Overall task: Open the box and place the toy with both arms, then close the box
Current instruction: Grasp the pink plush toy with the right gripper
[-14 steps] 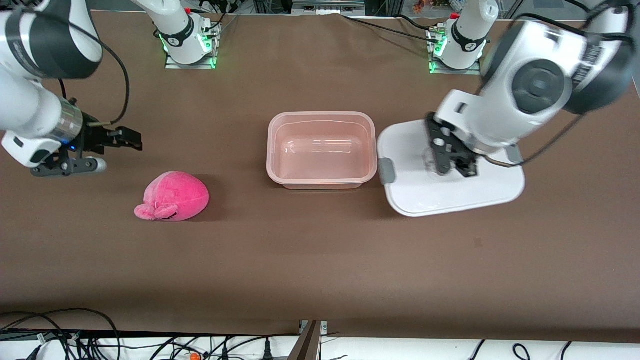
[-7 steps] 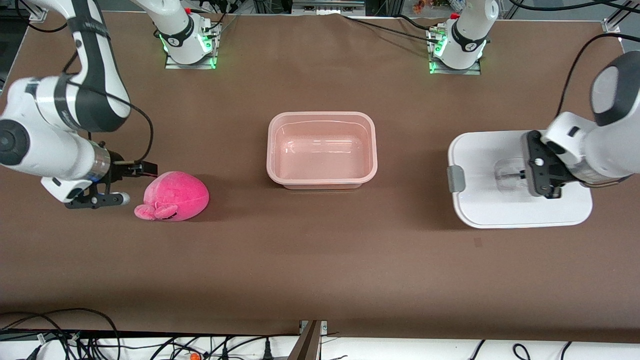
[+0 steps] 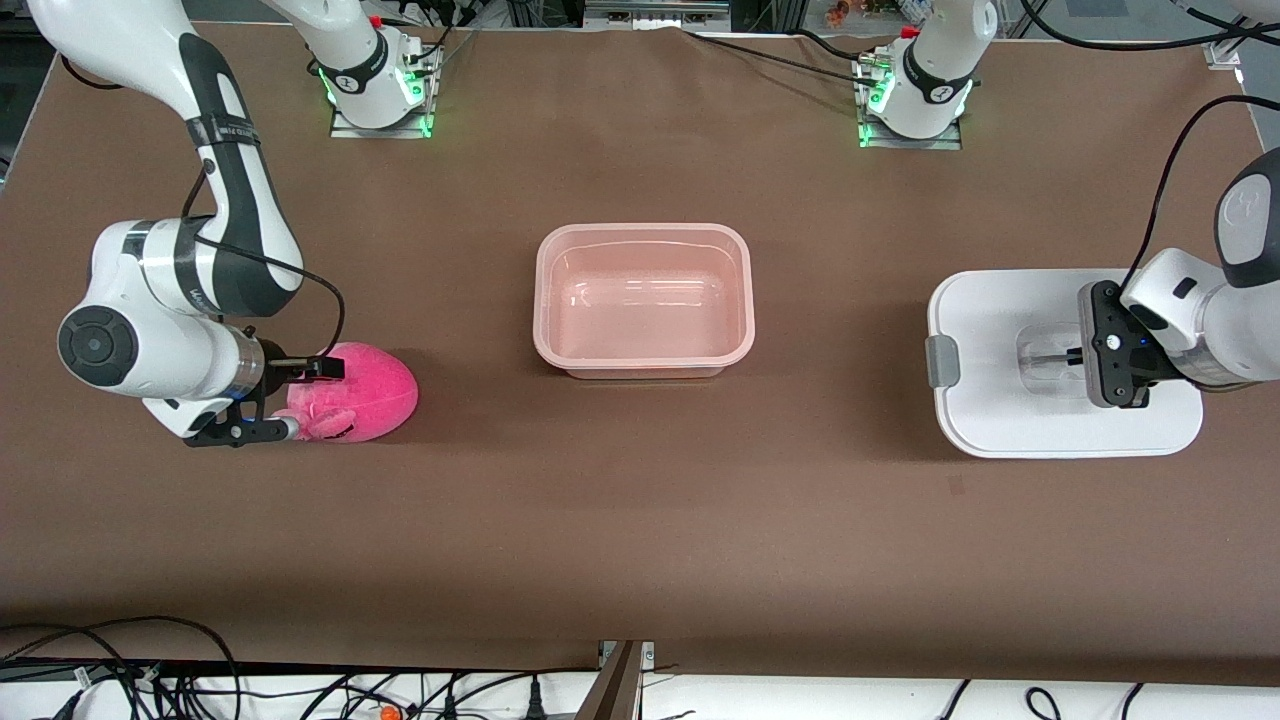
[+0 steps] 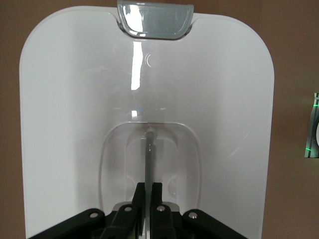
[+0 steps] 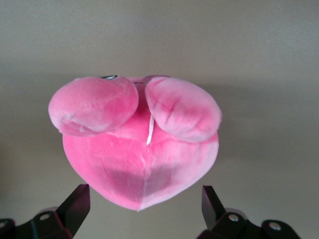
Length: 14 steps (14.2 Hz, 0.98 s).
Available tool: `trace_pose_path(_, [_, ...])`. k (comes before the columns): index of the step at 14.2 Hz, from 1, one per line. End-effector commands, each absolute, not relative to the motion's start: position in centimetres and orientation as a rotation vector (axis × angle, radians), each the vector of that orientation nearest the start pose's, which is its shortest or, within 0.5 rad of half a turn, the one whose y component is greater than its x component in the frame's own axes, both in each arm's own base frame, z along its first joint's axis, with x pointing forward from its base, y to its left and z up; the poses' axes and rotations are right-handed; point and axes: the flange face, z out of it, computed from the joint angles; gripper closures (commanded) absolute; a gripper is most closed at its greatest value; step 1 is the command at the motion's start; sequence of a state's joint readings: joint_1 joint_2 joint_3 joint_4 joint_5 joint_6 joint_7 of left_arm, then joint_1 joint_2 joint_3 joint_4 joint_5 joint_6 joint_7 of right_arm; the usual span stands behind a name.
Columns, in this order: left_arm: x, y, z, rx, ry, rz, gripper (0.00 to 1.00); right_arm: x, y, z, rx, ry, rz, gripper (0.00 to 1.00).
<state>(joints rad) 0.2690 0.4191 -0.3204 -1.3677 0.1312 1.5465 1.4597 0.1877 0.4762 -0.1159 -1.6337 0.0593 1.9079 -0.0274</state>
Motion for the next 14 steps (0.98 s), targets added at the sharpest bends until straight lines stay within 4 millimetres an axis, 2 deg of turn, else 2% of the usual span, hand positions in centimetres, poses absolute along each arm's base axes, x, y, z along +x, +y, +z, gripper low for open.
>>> trace_pose_path(1, [65.7,1.1,48.2,-2.344,2.267,0.273,1.00,65.9,6.3,31.6,-3.116,-0.120,0.309,0.09])
trace_pose_path(2, [65.7,1.1,48.3,-2.342,2.268,0.275,1.00,65.9,6.3,31.0,-3.116,-0.119,0.316,0.16])
trace_pose_path(5, [65.6,1.4,48.3,-2.337,2.274,0.273,1.00,65.6,6.3,30.5,-3.115,-0.118,0.335,0.52])
trace_pose_path(7, [65.6,1.3,48.3,-2.335,2.276,0.274,1.00,65.6,6.3,30.5,-3.115,-0.118,0.338,0.71])
trace_pose_path(9, [65.6,1.2,48.2,-2.332,2.278,0.281,1.00,65.8,6.3,31.0,-3.114,-0.134,0.328,0.95])
trace_pose_path(10, [65.6,1.2,48.2,-2.332,2.278,0.281,1.00,65.9,6.3,31.3,-3.114,-0.137,0.319,1.00])
trace_pose_path(14, [65.6,1.3,48.2,-2.333,2.278,0.280,1.00,66.6,6.5,33.1,-3.118,-0.155,0.271,1.00])
